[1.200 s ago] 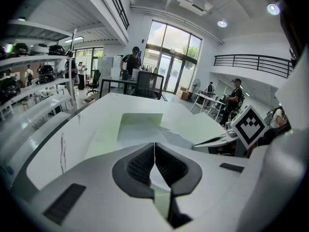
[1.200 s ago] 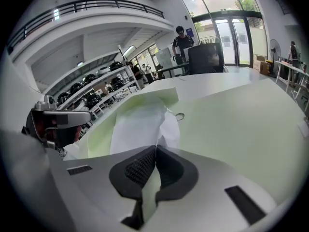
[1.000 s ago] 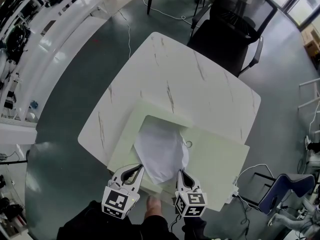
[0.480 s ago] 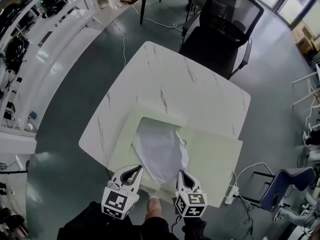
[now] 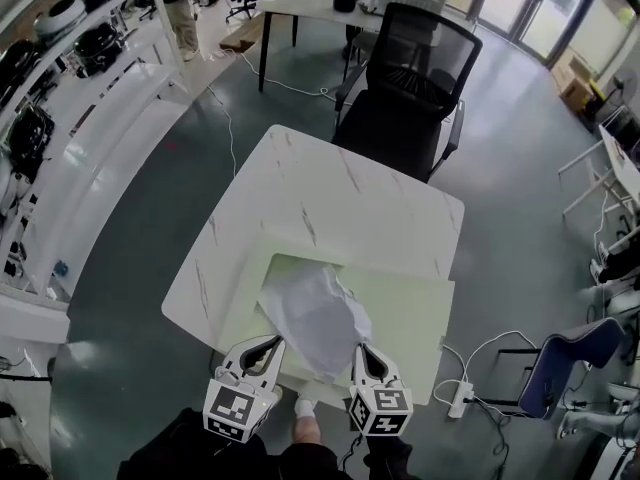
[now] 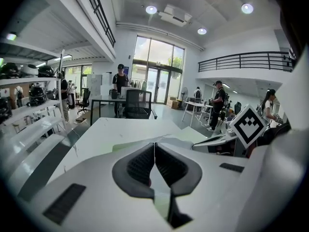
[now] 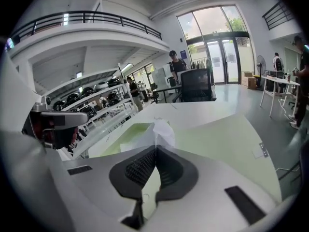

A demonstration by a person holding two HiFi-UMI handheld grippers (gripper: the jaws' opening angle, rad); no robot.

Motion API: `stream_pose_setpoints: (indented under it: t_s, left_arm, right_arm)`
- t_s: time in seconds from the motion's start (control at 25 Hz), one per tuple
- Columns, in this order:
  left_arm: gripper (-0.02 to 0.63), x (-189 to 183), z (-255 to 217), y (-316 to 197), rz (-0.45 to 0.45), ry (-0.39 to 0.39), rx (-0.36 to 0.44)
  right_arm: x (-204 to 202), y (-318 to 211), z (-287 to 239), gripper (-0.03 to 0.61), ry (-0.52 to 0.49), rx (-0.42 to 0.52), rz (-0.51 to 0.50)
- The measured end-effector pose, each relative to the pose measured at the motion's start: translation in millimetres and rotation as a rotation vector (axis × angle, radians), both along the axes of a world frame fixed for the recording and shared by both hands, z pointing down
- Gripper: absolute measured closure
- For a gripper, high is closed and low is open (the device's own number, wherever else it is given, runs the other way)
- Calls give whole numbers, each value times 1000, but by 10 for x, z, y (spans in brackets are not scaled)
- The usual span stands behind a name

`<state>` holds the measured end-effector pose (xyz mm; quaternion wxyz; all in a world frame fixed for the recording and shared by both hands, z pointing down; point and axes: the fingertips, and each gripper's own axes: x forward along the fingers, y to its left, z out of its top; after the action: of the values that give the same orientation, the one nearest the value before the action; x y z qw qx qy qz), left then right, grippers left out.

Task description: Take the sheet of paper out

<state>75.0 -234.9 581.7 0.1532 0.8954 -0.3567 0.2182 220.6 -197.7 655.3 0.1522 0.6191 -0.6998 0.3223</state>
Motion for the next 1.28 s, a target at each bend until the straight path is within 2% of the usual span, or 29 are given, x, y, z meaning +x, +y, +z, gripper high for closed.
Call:
stream_pose_setpoints:
  t_s: [0.24,0.64,1.28]
  left_arm:
    - [589,-39,-487,73,9,31,72]
    - [589,-109,-952,376,59,72,146]
    - [589,-109,-1554,968,234,148,238]
  right_arm:
    - [35,107,-477,561,25,64,39]
    - [32,418,-1112,561,68,164,101]
    - [-3,1341,-2173,561,148,360,286]
